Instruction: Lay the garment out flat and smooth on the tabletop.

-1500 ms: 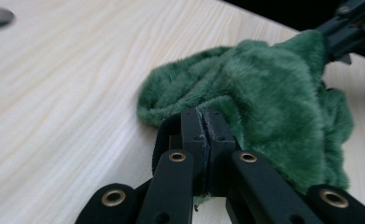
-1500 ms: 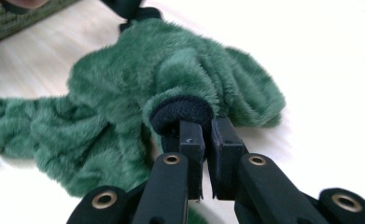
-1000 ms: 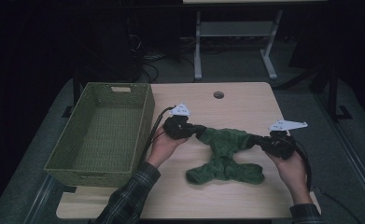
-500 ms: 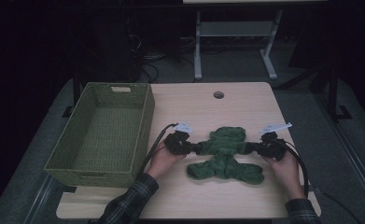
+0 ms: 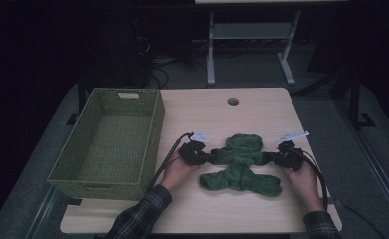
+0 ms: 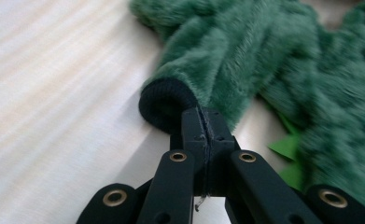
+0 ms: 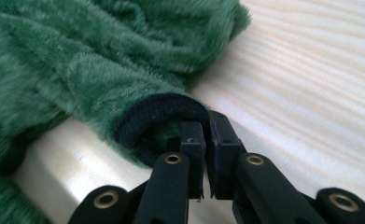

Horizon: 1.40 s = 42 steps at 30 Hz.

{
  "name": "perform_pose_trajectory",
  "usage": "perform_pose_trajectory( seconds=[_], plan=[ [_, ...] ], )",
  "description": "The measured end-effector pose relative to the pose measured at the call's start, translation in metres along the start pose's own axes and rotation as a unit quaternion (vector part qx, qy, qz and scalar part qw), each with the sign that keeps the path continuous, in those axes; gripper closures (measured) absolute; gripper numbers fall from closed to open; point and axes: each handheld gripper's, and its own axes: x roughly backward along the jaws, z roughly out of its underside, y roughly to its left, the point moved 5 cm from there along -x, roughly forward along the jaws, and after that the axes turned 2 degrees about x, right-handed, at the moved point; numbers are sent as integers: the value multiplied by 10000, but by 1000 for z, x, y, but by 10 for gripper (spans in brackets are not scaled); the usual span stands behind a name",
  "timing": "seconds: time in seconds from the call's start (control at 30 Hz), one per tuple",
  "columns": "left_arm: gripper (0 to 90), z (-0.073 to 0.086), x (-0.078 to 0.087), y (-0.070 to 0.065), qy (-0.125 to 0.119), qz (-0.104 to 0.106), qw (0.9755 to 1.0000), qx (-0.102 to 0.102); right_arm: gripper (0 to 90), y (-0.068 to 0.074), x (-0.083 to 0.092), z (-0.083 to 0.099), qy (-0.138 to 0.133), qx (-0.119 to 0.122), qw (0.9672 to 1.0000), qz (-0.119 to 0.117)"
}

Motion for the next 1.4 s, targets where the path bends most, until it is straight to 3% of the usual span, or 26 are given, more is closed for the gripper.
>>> perform_pose_trajectory(
  seconds=[0.17,0.27,0.37,0.4,0.5,0.67,0.73,1.03,1.23,1.4],
  plan=[
    [887,-2,-2,2,-109,37,9999,87,835,-4,-5,-5,-106,-74,9999,-2],
    [885,-2,-3,1,-90,55,9999,66,735,-5,-3,-6,-105,-105,9999,-56],
    [885,-2,-4,-1,-96,115,9999,70,687,-7,12,-10,-346,-156,9992,-129],
    [883,-3,-6,-3,-96,151,9998,46,667,-9,24,-15,-445,-211,9987,-163],
    [883,-4,-7,-5,-48,157,9999,-40,644,-12,36,-23,-625,-157,9977,-218],
    [883,-5,-8,-7,-66,180,9998,-50,627,-13,44,-29,-595,-111,9979,-252],
    [884,-6,-7,-7,-107,161,9998,-40,620,-10,50,-28,-625,-78,9969,-481],
    [886,-11,-2,-8,-244,123,9996,-69,602,-10,64,-19,-629,33,9965,-548],
    [884,-11,-3,-12,-232,184,9995,-119,619,-14,62,-32,-728,18,9960,-523],
    [876,-12,-1,-11,-273,224,9993,-132,625,-15,35,-63,-656,91,9963,-549]
  ],
)
